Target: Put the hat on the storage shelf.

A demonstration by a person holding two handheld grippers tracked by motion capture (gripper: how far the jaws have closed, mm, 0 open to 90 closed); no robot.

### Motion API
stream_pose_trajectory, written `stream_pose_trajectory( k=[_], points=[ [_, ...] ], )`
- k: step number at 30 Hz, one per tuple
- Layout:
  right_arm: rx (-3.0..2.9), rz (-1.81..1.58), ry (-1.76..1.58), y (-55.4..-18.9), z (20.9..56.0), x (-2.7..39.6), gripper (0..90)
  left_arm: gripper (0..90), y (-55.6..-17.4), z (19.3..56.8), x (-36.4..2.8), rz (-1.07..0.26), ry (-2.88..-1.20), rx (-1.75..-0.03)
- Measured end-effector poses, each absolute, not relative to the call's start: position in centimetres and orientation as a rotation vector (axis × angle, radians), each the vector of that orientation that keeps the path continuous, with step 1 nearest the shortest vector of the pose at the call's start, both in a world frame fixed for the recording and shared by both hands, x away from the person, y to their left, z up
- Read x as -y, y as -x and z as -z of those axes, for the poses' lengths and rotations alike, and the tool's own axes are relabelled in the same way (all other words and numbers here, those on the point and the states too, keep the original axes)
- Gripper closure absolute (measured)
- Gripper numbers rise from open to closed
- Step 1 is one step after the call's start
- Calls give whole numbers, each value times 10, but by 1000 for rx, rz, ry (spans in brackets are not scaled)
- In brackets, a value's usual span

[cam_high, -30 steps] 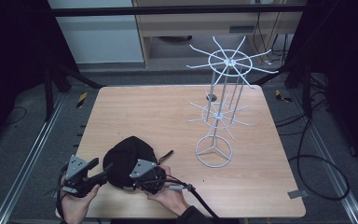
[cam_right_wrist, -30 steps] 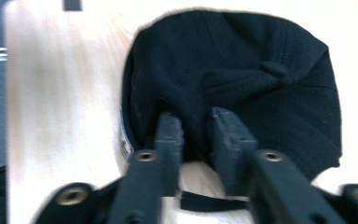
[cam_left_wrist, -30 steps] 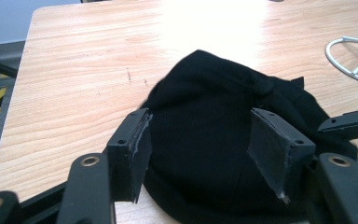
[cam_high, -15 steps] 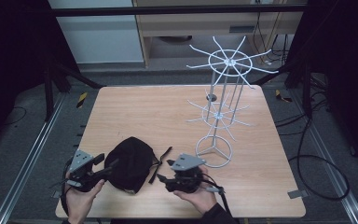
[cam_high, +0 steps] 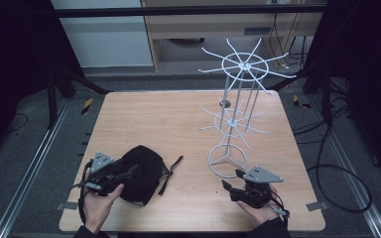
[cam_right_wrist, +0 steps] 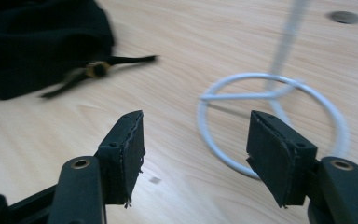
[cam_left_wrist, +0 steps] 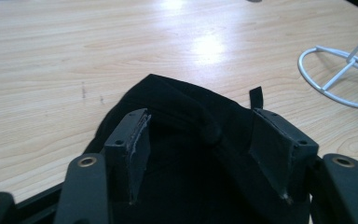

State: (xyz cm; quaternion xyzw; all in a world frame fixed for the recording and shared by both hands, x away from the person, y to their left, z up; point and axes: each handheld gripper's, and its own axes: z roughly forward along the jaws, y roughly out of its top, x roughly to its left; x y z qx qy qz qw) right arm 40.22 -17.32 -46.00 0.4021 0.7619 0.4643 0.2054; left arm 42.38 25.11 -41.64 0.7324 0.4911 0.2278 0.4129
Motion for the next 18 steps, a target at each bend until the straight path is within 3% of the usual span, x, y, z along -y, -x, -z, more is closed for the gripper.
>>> stream_pose_trajectory(
  k=[9, 18],
  points=[
    [-2009, -1202, -1233, -406, 463, 215, 357, 383, -435, 431, -231, -552, -1931, -1257],
    [-2038, -1124, -1272, -414, 475, 221, 355, 421, -442, 448, -232, -501, -1980, -1313]
  ],
)
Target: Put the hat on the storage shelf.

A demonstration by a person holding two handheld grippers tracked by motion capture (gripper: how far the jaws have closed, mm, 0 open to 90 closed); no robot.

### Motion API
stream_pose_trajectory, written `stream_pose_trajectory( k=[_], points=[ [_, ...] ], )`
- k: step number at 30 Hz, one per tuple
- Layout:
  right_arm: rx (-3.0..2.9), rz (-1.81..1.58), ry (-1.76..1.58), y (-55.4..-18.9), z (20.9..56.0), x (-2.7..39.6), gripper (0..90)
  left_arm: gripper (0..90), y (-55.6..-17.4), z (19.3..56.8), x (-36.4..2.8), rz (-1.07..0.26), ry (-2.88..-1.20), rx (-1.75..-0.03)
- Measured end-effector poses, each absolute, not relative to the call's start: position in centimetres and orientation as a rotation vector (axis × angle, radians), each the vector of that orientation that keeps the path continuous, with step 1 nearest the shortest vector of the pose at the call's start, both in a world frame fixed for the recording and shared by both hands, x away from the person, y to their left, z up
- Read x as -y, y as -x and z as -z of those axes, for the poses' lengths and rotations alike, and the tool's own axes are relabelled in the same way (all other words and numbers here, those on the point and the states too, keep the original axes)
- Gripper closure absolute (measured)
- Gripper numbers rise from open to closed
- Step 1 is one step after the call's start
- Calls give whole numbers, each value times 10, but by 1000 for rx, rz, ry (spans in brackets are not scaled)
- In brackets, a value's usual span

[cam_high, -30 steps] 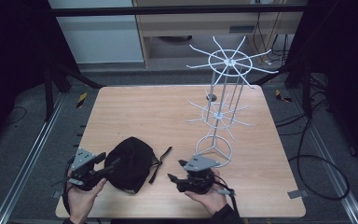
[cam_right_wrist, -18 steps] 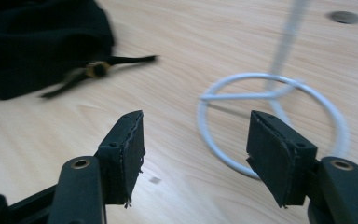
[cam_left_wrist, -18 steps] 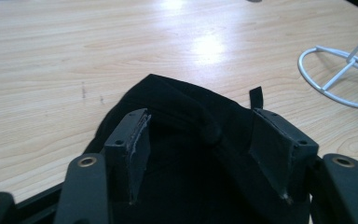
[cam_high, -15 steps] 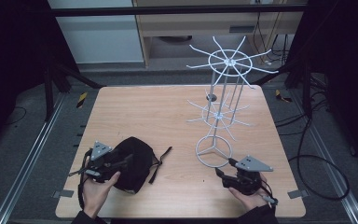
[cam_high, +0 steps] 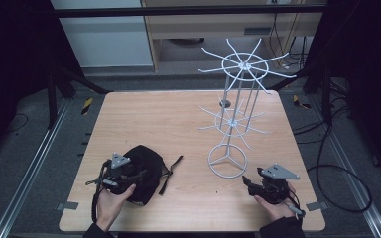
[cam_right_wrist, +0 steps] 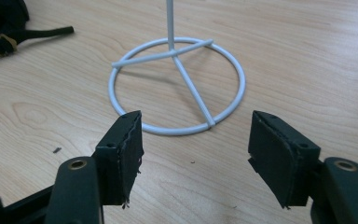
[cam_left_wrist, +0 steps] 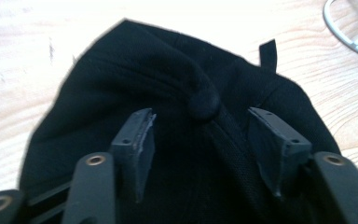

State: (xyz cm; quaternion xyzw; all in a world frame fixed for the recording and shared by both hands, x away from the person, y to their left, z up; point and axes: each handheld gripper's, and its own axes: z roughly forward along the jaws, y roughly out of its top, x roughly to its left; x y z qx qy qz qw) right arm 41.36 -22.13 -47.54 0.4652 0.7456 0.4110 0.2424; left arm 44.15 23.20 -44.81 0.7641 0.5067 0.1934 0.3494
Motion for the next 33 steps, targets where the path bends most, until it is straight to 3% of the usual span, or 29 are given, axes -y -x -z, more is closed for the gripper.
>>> stream_pose_trajectory(
  k=[6, 12, 15, 33],
  points=[
    [-2058, -1108, -1291, -416, 479, 222, 355, 550, -447, 455, -232, -455, -1981, -1370],
    [-2065, -1099, -1285, -417, 480, 222, 359, 752, -451, 457, -240, -454, -1957, -1413],
    [-2066, -1101, -1286, -417, 480, 223, 360, 813, -450, 455, -244, -472, -1932, -1406],
    [-2050, -1110, -1286, -418, 480, 226, 363, 841, -416, 405, -255, -586, -1712, -1104]
  ],
)
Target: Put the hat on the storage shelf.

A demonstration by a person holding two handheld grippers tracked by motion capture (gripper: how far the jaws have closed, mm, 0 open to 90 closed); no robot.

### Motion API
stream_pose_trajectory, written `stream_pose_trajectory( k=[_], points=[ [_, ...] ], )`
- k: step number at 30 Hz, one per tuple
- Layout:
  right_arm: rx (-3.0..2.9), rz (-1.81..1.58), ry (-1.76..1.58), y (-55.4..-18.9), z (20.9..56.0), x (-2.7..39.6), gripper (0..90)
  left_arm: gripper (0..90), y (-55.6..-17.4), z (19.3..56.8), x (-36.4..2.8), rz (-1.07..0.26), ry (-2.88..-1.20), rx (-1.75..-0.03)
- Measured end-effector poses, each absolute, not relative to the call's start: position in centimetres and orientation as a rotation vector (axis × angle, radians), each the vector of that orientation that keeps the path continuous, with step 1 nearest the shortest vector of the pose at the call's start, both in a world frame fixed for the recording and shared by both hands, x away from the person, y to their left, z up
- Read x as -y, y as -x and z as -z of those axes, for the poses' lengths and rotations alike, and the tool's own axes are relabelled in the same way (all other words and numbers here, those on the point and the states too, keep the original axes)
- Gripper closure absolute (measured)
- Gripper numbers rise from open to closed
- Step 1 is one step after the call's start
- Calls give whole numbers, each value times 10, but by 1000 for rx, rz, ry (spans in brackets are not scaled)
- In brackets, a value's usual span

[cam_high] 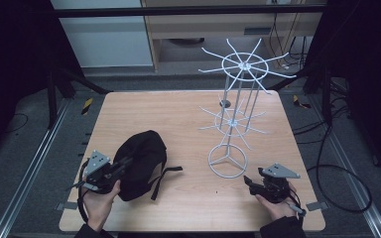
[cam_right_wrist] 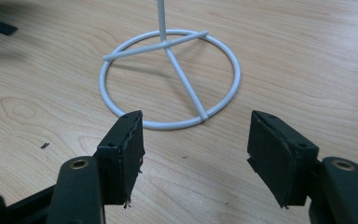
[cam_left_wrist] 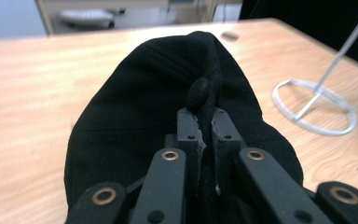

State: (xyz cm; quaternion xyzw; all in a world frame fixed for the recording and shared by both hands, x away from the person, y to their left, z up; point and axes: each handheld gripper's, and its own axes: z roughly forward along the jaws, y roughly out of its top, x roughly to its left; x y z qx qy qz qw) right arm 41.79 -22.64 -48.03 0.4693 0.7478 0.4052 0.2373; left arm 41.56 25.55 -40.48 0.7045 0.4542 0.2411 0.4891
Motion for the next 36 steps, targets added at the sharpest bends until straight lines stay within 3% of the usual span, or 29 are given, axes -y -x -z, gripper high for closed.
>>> stream_pose_trajectory(
  k=[20, 36],
  points=[
    [-2036, -1098, -1262, -419, 481, 227, 361, 843, -385, 331, -260, -621, -1482, -858],
    [-2030, -1090, -1259, -418, 481, 227, 356, 843, -390, 279, -236, -620, -1370, -707]
  ],
)
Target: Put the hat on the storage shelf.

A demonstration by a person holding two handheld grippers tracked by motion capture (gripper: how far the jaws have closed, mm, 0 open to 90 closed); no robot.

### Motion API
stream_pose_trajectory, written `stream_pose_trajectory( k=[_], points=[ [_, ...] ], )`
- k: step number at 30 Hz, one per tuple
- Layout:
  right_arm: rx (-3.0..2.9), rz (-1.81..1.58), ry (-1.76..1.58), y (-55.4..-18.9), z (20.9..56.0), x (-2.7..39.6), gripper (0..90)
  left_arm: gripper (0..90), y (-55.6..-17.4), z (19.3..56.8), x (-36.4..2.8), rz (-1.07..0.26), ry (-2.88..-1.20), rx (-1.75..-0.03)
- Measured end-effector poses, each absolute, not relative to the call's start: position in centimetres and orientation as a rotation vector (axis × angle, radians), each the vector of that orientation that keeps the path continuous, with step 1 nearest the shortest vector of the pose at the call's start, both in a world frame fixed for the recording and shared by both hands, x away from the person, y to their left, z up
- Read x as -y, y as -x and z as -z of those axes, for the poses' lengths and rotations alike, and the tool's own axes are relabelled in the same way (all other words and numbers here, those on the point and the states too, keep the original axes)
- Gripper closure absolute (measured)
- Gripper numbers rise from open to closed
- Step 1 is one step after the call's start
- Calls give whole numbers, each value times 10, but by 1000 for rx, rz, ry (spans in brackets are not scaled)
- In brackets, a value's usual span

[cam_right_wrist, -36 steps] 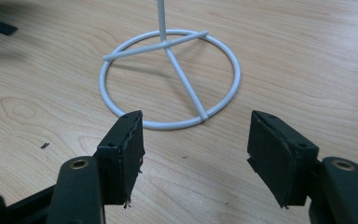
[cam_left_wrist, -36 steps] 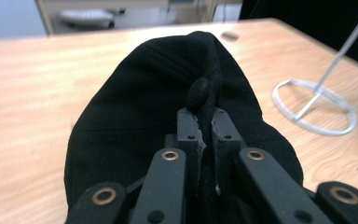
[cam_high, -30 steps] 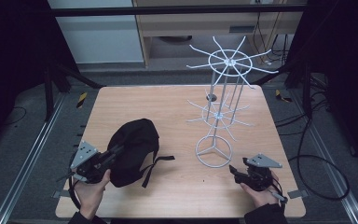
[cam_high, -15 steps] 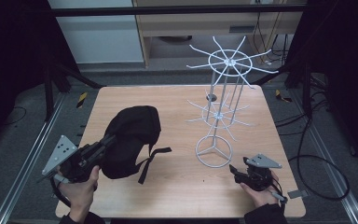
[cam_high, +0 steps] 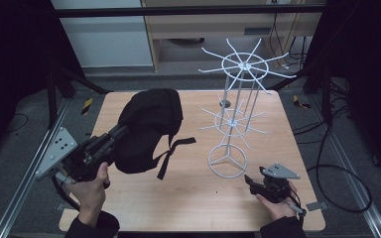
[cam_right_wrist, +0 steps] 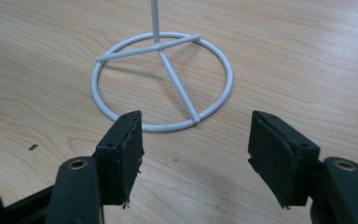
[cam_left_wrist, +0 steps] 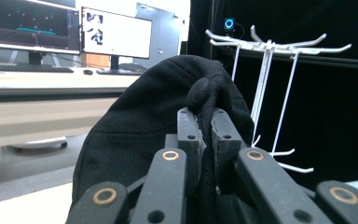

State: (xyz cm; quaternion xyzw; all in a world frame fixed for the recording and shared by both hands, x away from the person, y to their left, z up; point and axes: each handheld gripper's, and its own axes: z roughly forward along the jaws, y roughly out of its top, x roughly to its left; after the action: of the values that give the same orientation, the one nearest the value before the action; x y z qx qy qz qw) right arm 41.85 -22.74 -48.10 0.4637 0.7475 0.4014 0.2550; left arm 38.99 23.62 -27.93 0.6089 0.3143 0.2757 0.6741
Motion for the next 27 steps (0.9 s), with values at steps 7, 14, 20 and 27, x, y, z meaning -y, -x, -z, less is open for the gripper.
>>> stream_pose_trajectory(
  k=[7, 14, 20, 27],
  points=[
    [-2029, -1087, -1254, -419, 481, 228, 354, 843, -393, 256, -227, -637, -1374, -662],
    [-2029, -1084, -1254, -419, 481, 227, 350, 843, -392, 235, -226, -638, -1353, -635],
    [-2031, -1084, -1259, -419, 481, 227, 349, 843, -396, 220, -221, -620, -1326, -615],
    [-2031, -1084, -1258, -419, 481, 227, 346, 843, -396, 206, -209, -625, -1322, -581]
  ],
)
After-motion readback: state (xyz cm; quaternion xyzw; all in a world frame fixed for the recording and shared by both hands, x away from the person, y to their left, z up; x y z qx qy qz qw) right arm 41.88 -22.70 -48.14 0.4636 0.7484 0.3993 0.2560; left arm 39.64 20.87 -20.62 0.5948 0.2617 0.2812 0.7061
